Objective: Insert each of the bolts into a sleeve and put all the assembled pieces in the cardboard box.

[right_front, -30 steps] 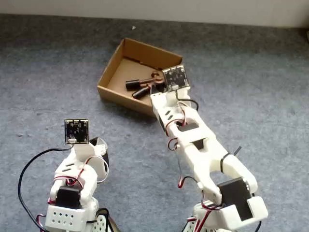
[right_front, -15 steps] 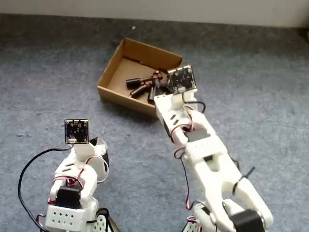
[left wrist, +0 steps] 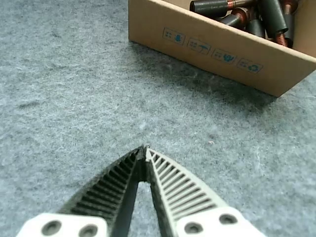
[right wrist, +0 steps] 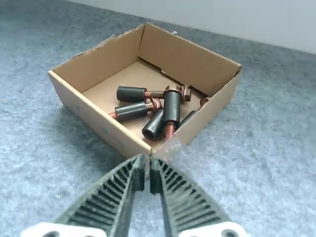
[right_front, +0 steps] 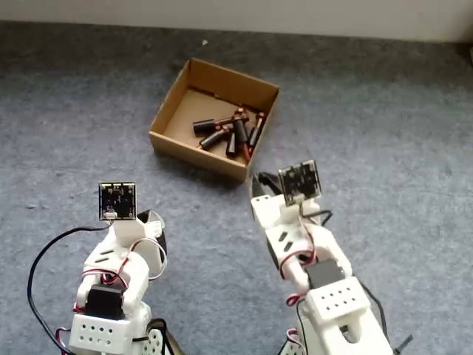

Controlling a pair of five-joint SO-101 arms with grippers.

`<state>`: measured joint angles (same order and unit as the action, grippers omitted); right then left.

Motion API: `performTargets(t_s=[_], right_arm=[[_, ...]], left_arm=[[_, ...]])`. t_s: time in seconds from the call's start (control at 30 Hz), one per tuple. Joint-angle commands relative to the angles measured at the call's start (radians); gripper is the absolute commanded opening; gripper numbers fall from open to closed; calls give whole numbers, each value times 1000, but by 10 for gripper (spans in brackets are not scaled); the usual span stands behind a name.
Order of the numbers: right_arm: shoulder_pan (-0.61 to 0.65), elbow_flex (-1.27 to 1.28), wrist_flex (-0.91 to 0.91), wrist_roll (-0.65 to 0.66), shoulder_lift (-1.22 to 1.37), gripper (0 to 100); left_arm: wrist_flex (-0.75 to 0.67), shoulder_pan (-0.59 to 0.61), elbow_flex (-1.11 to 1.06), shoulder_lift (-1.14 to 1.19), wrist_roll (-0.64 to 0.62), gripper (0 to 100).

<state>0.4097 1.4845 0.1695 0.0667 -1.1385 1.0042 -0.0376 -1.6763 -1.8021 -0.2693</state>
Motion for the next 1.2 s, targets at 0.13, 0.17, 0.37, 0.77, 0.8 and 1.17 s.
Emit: performTargets(t_s=[0.13,0.17,0.37,0.77,0.8,1.17], right_arm=[[-15,189,7,11,-305,5],[-15,217,7,11,-340,5],[-47,337,120,5,-532,5],[-116,335,680,5,-693,5],[-116,335,720,5,-693,5],[-116,335,1076,11,-693,5]], left_arm=[[2,10,-19,-10,5,7],[2,10,-19,-10,2,7],[71,10,-19,-8,2,10],[130,10,-19,-5,5,10],[130,10,-19,-5,5,10],[130,10,-19,-5,5,10]])
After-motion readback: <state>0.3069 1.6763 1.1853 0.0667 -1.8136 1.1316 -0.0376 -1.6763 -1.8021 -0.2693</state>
